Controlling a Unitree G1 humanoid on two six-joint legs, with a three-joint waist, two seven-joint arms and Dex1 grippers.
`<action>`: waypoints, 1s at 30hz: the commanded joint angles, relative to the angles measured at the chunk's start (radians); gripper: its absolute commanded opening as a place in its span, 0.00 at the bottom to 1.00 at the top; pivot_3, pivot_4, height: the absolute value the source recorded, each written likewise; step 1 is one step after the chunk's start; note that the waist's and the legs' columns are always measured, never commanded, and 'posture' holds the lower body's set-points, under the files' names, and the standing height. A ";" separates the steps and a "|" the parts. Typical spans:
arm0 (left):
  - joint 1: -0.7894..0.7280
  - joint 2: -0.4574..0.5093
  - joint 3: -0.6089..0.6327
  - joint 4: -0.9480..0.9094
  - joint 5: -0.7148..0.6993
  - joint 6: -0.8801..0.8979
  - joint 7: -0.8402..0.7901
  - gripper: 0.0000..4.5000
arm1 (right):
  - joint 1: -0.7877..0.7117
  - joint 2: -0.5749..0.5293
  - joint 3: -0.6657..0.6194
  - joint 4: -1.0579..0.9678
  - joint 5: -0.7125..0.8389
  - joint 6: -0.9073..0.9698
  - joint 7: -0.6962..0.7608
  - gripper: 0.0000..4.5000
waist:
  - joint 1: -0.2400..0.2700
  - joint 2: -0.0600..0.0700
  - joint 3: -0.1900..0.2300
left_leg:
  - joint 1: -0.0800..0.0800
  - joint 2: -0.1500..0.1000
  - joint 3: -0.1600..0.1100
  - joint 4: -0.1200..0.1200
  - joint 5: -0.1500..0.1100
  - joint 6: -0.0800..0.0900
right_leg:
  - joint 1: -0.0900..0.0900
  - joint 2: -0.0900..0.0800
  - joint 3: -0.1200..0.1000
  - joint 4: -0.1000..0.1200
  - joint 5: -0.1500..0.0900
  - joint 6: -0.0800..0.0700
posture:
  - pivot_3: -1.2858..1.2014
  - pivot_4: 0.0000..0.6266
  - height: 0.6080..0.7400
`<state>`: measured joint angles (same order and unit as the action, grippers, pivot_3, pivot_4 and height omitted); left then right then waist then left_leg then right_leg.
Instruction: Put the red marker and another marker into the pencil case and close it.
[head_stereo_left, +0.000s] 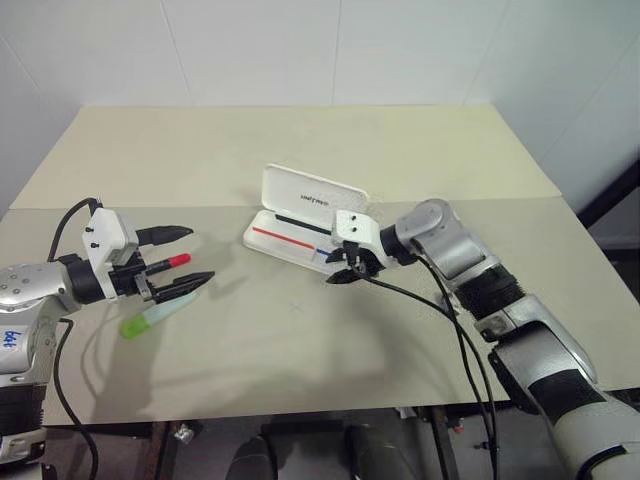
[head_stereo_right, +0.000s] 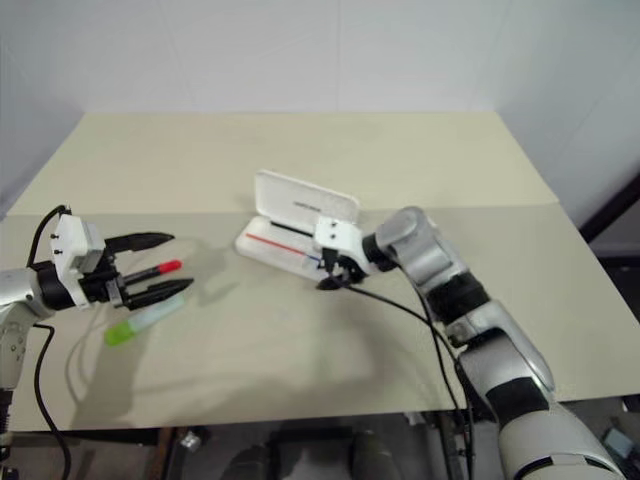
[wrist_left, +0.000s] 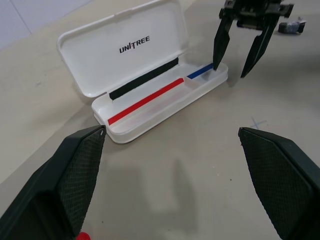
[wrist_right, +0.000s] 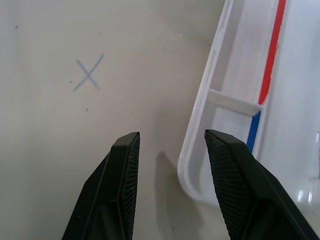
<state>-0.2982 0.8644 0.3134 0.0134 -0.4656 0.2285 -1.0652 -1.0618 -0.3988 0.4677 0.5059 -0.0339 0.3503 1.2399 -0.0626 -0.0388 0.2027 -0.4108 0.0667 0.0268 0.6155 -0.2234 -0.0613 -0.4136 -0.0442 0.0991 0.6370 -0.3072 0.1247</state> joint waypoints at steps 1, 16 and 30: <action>-0.026 -0.001 0.018 -0.006 -0.012 -0.018 0.007 1.00 | -0.041 0.032 -0.008 0.056 -0.022 -0.039 -0.011 0.48 | 0.000 0.000 0.000 | 0.000 0.000 0.000 0.000 0.000 0.000 | 0.000 0.000 0.000 0.000 0.000 0.000 | 0.52 0.24 1.00; -0.018 0.005 0.043 -0.058 -0.030 -0.002 0.036 1.00 | -0.081 0.036 0.017 0.298 -0.168 -0.226 -0.007 0.13 | -0.015 -0.001 0.000 | 0.001 0.000 0.000 0.001 0.000 0.000 | 0.001 0.000 0.000 0.001 0.000 0.000 | 0.52 0.24 1.00; -0.053 -0.013 0.014 -0.053 -0.026 -0.009 0.039 1.00 | -0.023 -0.034 -0.018 0.121 -0.156 -0.251 0.055 0.00 | -0.013 -0.002 -0.001 | 0.003 0.000 0.000 0.002 0.001 0.000 | 0.004 0.000 0.000 0.002 0.000 0.000 | 0.52 0.24 1.00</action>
<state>-0.3311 0.8507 0.3129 -0.0229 -0.4727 0.2297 -1.0272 -1.1018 -0.3852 0.4701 0.7022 -0.1858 0.0903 1.2678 -0.0754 -0.0405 0.2017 -0.4080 0.0664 0.0269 0.6171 -0.2228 -0.0615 -0.4103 -0.0446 0.0994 0.6386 -0.3069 0.1249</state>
